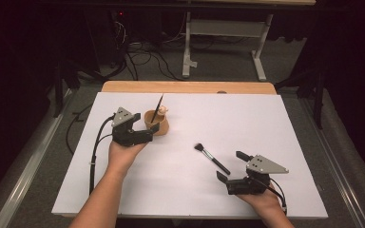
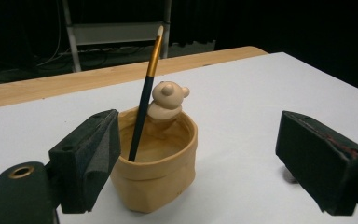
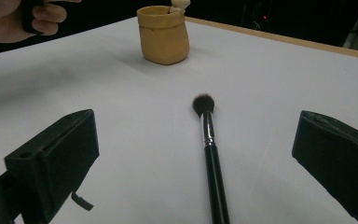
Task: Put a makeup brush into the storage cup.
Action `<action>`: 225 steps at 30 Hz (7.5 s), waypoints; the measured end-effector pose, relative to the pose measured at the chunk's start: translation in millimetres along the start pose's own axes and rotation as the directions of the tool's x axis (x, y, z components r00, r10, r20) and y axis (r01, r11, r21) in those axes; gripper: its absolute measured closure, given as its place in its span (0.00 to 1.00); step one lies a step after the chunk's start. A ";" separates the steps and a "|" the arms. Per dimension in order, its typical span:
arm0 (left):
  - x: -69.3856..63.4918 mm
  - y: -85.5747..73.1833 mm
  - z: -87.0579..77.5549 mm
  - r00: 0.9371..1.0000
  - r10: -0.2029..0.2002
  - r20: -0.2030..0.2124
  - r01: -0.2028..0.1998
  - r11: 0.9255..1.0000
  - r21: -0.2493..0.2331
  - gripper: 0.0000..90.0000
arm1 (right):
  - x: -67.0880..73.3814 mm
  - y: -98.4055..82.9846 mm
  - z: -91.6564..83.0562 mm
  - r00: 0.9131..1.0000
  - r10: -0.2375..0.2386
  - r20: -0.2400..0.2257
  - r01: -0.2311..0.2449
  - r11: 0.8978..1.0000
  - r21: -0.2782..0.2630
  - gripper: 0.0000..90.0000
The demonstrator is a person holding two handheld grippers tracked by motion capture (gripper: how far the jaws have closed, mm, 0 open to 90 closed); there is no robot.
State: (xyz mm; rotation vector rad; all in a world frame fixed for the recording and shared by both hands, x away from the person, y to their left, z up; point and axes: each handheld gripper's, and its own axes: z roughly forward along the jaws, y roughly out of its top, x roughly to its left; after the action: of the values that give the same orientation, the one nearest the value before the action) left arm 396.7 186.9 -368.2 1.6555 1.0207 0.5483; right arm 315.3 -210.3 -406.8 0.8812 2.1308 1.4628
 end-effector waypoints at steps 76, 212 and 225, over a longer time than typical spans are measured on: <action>-54.2 -66.4 -64.1 0.958 0.138 0.251 -0.133 0.990 -0.038 0.01 | -32.5 -14.6 -12.4 0.972 0.045 0.232 -0.070 0.992 0.101 0.02; -48.9 -64.8 -64.7 0.968 0.110 0.225 -0.101 0.994 -0.050 0.01 | -11.6 53.3 83.6 0.989 -0.099 -0.108 0.143 0.482 0.864 0.82; -47.5 -64.6 -65.3 0.969 0.106 0.225 -0.096 0.994 -0.054 0.01 | -15.5 52.0 89.2 0.995 -0.078 -0.064 0.093 0.467 0.879 0.87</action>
State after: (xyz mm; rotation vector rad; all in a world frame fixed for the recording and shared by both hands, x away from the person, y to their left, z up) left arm 298.5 186.9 -400.6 1.6950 0.7559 0.4323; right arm 397.8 -148.1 -391.4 1.0261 2.8955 0.1505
